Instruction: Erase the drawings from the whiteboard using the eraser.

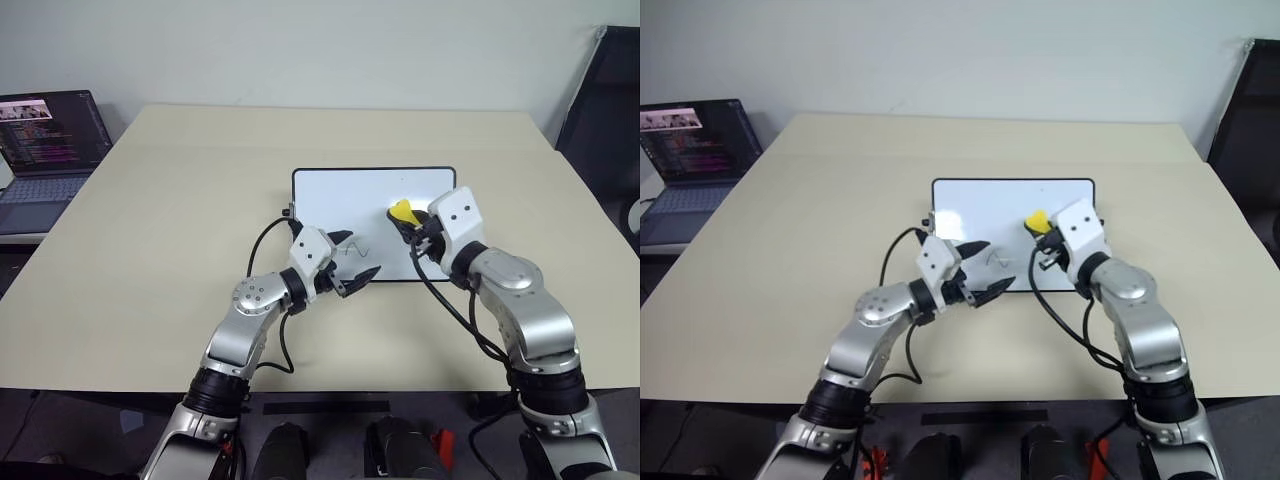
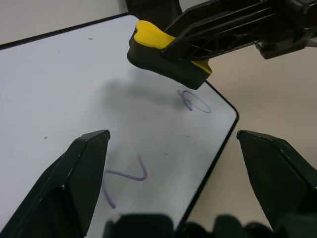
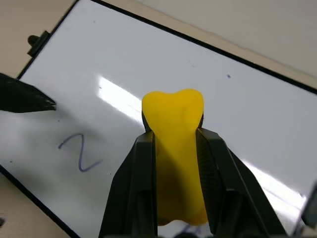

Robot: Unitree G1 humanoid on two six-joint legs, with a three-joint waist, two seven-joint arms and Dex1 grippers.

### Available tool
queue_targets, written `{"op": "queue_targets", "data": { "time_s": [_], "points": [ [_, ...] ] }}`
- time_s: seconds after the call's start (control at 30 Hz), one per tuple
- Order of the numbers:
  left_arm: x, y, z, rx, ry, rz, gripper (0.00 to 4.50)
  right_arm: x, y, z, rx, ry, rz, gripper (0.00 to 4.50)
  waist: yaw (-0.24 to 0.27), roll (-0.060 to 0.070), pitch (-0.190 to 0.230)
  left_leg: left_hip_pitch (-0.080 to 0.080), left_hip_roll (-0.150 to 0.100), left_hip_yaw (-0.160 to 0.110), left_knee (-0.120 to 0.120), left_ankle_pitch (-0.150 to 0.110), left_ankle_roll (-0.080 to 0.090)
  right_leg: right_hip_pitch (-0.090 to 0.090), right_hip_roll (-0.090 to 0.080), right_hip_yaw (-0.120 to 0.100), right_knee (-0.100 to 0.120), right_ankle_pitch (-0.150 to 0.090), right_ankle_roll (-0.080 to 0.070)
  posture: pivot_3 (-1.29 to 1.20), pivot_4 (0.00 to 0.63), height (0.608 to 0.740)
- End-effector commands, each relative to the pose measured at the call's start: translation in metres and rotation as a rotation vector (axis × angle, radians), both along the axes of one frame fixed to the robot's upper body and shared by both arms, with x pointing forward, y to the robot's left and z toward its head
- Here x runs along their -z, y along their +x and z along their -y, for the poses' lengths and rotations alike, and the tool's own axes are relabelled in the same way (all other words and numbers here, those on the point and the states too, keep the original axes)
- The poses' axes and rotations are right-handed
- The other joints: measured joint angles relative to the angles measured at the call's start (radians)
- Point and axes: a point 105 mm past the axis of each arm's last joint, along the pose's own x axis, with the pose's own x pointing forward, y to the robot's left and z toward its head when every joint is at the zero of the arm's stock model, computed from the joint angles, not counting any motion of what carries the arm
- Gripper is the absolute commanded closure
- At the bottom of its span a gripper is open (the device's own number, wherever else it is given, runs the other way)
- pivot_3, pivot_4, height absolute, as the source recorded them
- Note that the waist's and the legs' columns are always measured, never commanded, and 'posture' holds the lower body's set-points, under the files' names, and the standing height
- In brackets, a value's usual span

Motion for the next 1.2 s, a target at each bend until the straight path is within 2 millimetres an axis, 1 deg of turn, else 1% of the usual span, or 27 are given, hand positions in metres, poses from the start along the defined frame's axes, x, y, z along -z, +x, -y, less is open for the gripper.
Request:
{"op": "queue_targets", "data": {
  "time_s": [0.03, 0.13, 0.2, 0.3, 0.47, 0.57, 0.67, 0.73, 0.8, 0.87, 0.9, 1.0, 1.07, 1.13, 1.2],
  "points": [
    [-0.009, -0.012, 0.001, 0.019, 0.005, 0.030, 0.00, -0.018, -0.012, 0.015, 0.057, 0.025, 0.071, 3.63, -0.001, 0.000, 0.000, 0.000, 0.000, 0.000, 0.000, 0.000, 0.000, 0.000, 0.000, 0.000, 0.000, 0.000, 0.000, 0.00, 0.150, 0.740],
    [-0.002, -0.015, -0.003, 0.007, 0.032, 0.011, 0.00, -0.018, -0.016, 0.024, 0.096, 0.024, 0.078, 3.63, -0.001, 0.000, 0.000, 0.000, 0.000, 0.000, 0.000, 0.000, 0.000, 0.000, 0.000, 0.000, 0.000, 0.000, -0.001, 0.00, 0.150, 0.740],
    [0.004, -0.015, -0.002, 0.004, 0.053, -0.005, 0.00, -0.014, -0.015, 0.034, 0.138, 0.022, 0.075, 3.63, 0.000, 0.000, 0.000, 0.000, 0.000, 0.000, 0.000, 0.000, 0.000, 0.000, 0.000, 0.000, 0.000, -0.001, -0.001, 0.00, 0.150, 0.740],
    [0.007, -0.013, 0.002, 0.007, 0.059, -0.013, 0.00, -0.008, -0.011, 0.040, 0.172, 0.024, 0.065, 3.63, 0.000, 0.000, 0.000, 0.000, 0.000, 0.000, 0.000, 0.000, 0.000, 0.000, 0.000, 0.000, 0.000, -0.001, -0.001, 0.00, 0.150, 0.740],
    [0.007, -0.009, 0.013, 0.031, 0.053, -0.011, 0.00, 0.006, 0.007, 0.051, 0.229, 0.012, 0.043, 3.63, 0.000, 0.000, 0.000, 0.000, 0.000, 0.000, 0.000, 0.000, 0.000, 0.000, 0.000, 0.000, -0.001, -0.001, -0.001, 0.00, 0.150, 0.740],
    [0.006, -0.008, 0.014, 0.042, 0.060, -0.003, 0.00, 0.009, 0.015, 0.055, 0.241, -0.009, 0.054, 3.63, -0.001, 0.000, 0.000, 0.000, 0.000, 0.001, 0.000, 0.000, 0.000, 0.000, 0.000, 0.000, -0.001, -0.001, -0.001, 0.00, 0.150, 0.740],
    [0.006, -0.007, 0.014, 0.042, 0.062, 0.001, 0.00, 0.019, 0.025, 0.060, 0.254, -0.034, 0.049, 3.63, -0.001, 0.000, 0.000, 0.000, 0.000, 0.001, -0.001, 0.000, 0.000, 0.000, 0.001, 0.000, -0.001, -0.001, -0.001, 0.00, 0.150, 0.740],
    [0.004, -0.007, 0.013, 0.041, 0.062, 0.004, 0.00, 0.027, 0.026, 0.058, 0.243, -0.046, 0.037, 3.63, -0.002, 0.000, 0.000, 0.000, 0.000, 0.001, -0.001, 0.000, 0.000, 0.000, 0.001, 0.000, -0.001, 0.000, -0.001, 0.00, 0.150, 0.740],
    [0.001, -0.005, 0.012, 0.031, 0.059, 0.012, 0.00, 0.037, 0.024, 0.052, 0.211, -0.056, 0.019, 3.63, -0.002, 0.000, 0.000, 0.001, 0.000, 0.001, 0.000, 0.000, 0.000, 0.001, 0.001, 0.000, -0.001, 0.000, 0.000, 0.00, 0.150, 0.740],
    [0.000, -0.003, 0.009, 0.018, 0.057, 0.017, 0.00, 0.043, 0.020, 0.045, 0.178, -0.058, 0.013, 3.63, -0.002, 0.000, 0.000, 0.002, 0.000, 0.001, 0.000, 0.000, 0.000, 0.002, 0.001, 0.001, -0.001, 0.000, 0.000, 0.00, 0.150, 0.740],
    [0.000, -0.003, 0.007, 0.013, 0.058, 0.017, 0.00, 0.046, 0.016, 0.039, 0.150, -0.039, 0.012, 3.63, -0.002, 0.000, 0.000, 0.003, 0.000, 0.001, 0.000, 0.000, 0.000, 0.003, 0.001, 0.000, -0.001, 0.000, 0.000, 0.00, 0.150, 0.740],
    [0.000, -0.002, 0.005, 0.006, 0.060, 0.017, 0.00, 0.063, 0.006, 0.027, 0.070, -0.081, -0.009, 3.63, -0.004, 0.000, 0.000, 0.003, 0.000, 0.001, 0.000, 0.000, 0.000, 0.003, 0.001, 0.000, -0.001, 0.000, 0.000, 0.00, 0.150, 0.740],
    [0.000, -0.001, 0.003, -0.002, 0.060, 0.020, 0.00, 0.080, -0.005, 0.020, 0.007, -0.112, -0.064, 3.63, -0.006, 0.000, 0.000, 0.003, 0.000, 0.001, 0.000, 0.000, 0.000, 0.003, 0.001, 0.001, -0.001, 0.000, 0.000, 0.00, 0.150, 0.740],
    [-0.002, 0.000, 0.001, -0.012, 0.057, 0.024, 0.00, 0.095, -0.014, 0.017, -0.036, -0.142, -0.121, 3.63, -0.008, 0.000, 0.000, 0.003, 0.000, 0.001, 0.000, 0.000, 0.000, 0.003, 0.001, 0.000, -0.001, 0.000, 0.000, 0.00, 0.150, 0.740],
    [-0.003, 0.001, 0.000, -0.018, 0.055, 0.025, 0.00, 0.100, -0.017, 0.017, -0.051, -0.163, -0.145, 3.63, -0.011, 0.000, 0.000, 0.004, 0.000, 0.001, 0.000, 0.000, 0.000, 0.004, 0.001, 0.001, -0.001, 0.000, 0.000, 0.00, 0.150, 0.740]
  ]
}}
